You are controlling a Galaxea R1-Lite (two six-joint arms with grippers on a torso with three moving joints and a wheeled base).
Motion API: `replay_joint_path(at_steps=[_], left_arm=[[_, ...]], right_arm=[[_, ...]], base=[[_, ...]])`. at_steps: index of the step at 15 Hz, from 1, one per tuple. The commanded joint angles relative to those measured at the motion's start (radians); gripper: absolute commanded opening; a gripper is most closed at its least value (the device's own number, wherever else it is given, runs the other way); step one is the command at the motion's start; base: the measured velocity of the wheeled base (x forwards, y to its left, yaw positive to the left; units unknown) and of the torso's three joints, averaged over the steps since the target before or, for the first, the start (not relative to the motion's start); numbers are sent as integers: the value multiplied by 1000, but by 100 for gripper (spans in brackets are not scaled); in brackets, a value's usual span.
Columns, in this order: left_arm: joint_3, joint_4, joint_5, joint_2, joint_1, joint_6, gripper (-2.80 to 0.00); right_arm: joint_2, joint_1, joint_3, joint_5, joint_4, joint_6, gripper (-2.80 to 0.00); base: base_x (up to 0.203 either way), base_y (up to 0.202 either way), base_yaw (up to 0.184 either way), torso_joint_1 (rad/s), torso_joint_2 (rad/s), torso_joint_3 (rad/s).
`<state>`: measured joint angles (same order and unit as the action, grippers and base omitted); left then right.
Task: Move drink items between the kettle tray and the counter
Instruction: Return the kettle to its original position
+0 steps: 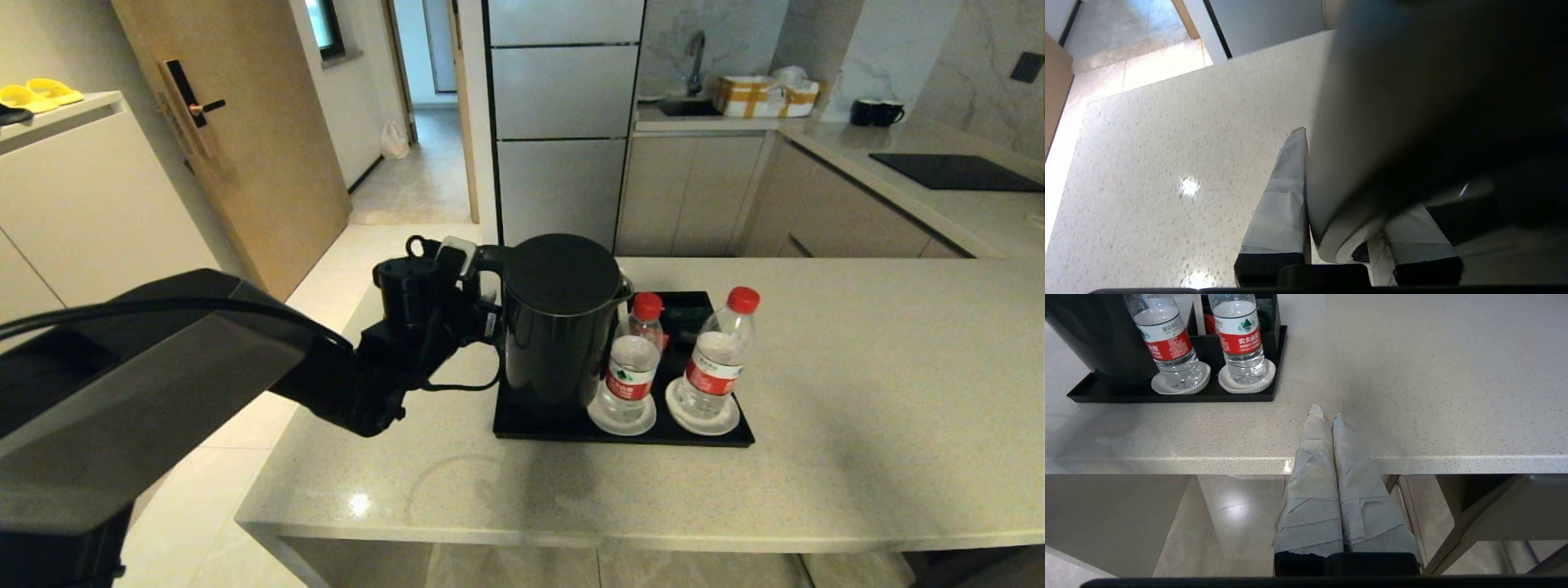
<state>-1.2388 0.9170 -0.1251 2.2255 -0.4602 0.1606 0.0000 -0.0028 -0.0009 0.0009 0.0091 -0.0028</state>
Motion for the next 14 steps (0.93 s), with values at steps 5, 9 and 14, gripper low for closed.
replay_joint_path(at_steps=[5,9,14], left_arm=[[-96,-1,-50,73,9,-1,-280],[-136,-5,-54,99,8,-6,-280],[-154,-32,-73,108,8,-9,-280]], right_arm=[[-2,-2,0,-1,0,0,-280],[-2,-2,-1,-1,0,0,-280],[-2,0,-1,-1,0,0,-280]], base=[[0,0,0,0,0,0],[0,0,0,0,0,0],[0,0,0,0,0,0]])
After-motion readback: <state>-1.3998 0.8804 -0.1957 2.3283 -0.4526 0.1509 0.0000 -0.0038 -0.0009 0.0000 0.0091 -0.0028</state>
